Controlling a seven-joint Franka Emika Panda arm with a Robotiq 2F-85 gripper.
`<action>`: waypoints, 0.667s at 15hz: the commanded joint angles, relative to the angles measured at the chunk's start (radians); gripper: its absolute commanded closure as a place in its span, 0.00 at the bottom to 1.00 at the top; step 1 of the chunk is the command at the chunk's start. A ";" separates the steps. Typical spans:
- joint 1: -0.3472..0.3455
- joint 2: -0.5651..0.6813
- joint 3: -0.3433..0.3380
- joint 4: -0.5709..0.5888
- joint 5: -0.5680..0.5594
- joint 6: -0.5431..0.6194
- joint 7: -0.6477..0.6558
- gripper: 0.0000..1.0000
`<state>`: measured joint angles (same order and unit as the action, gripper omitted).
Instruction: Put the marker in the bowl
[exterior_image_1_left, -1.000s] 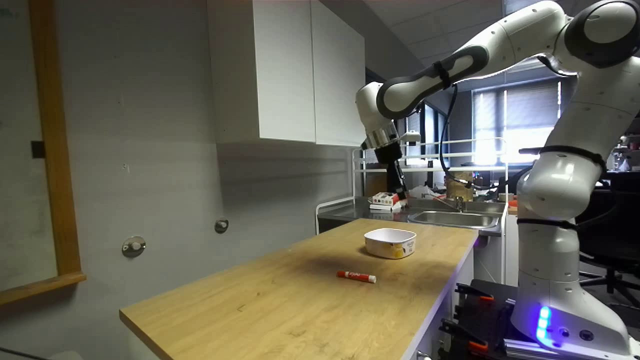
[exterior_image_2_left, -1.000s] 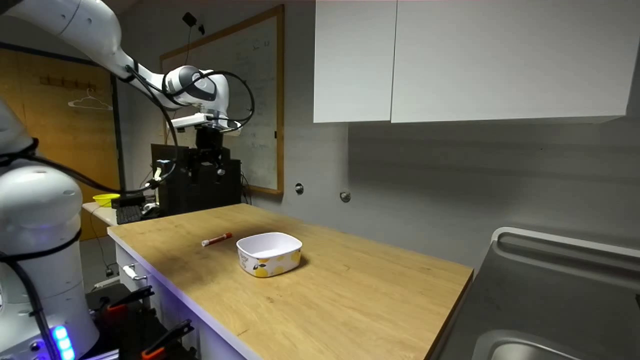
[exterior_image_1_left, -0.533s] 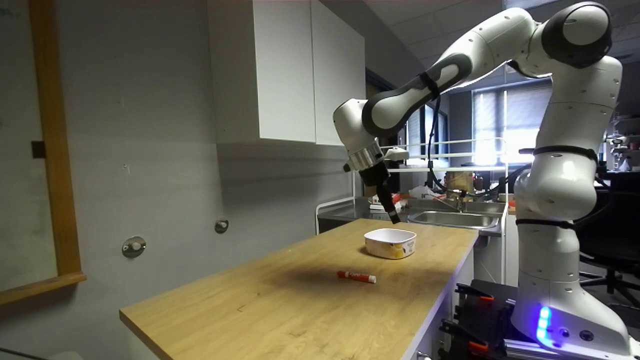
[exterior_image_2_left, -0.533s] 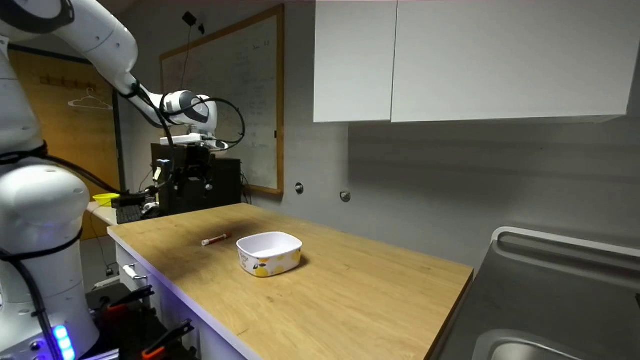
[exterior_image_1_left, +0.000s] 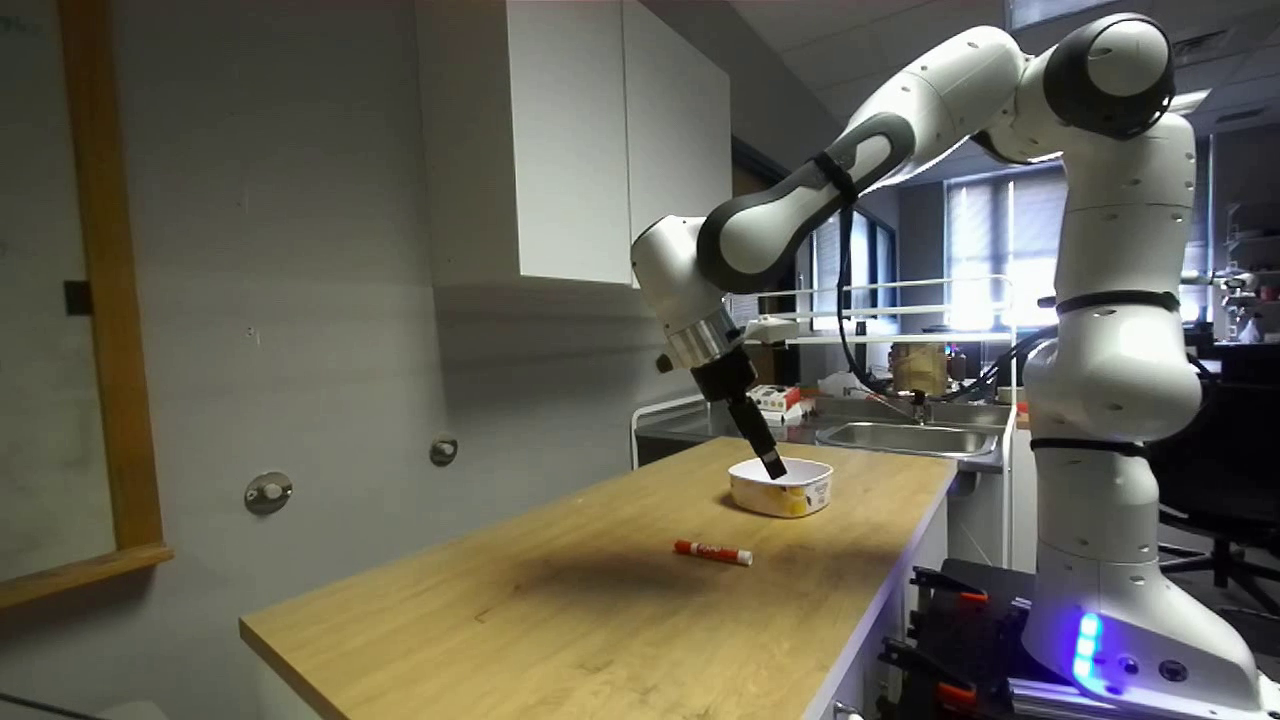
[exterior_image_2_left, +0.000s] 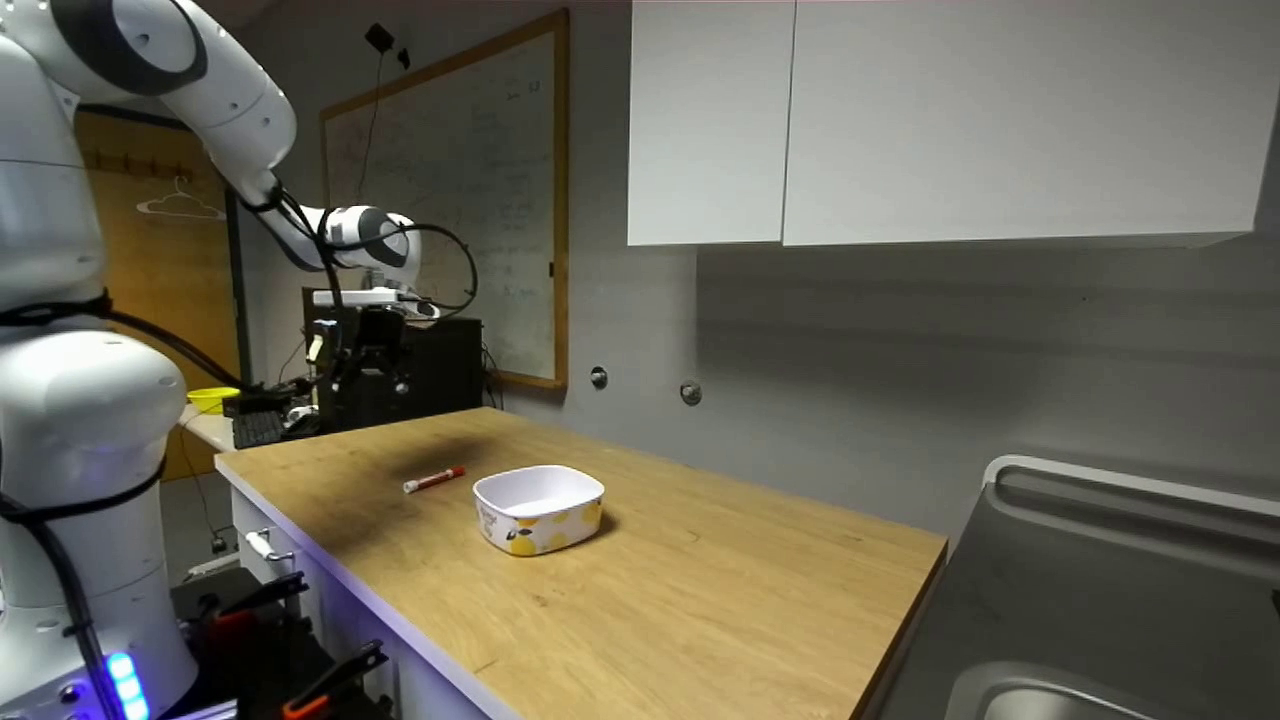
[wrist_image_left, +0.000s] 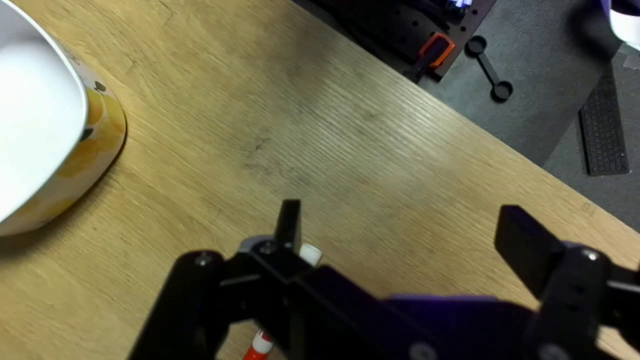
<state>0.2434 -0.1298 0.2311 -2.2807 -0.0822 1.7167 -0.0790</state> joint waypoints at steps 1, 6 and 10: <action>-0.002 -0.001 0.001 0.002 0.000 -0.003 0.000 0.00; -0.028 0.020 -0.036 -0.002 0.012 0.022 -0.077 0.00; -0.042 0.111 -0.051 0.030 0.029 0.104 -0.140 0.00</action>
<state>0.2123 -0.0961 0.1918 -2.2836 -0.0814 1.7702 -0.1690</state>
